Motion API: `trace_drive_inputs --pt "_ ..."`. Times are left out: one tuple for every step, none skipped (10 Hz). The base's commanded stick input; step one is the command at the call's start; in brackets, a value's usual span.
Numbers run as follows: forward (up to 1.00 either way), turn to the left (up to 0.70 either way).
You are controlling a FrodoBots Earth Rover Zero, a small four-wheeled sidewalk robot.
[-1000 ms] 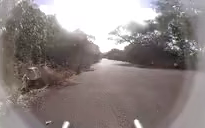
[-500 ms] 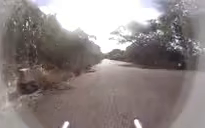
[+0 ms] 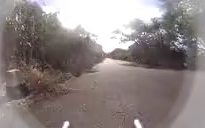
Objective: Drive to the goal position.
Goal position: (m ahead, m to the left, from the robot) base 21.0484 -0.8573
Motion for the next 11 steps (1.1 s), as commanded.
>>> trace_drive_inputs --pt "0.70 0.00" --pt "0.70 0.00" --pt "0.70 0.00" --pt "0.70 0.00" --pt "0.70 0.00" --pt "0.70 -0.17" --pt "0.70 -0.22" --pt "0.70 -0.27" --pt "0.70 -0.35" --pt "0.70 -0.35" --pt "0.70 -0.35"
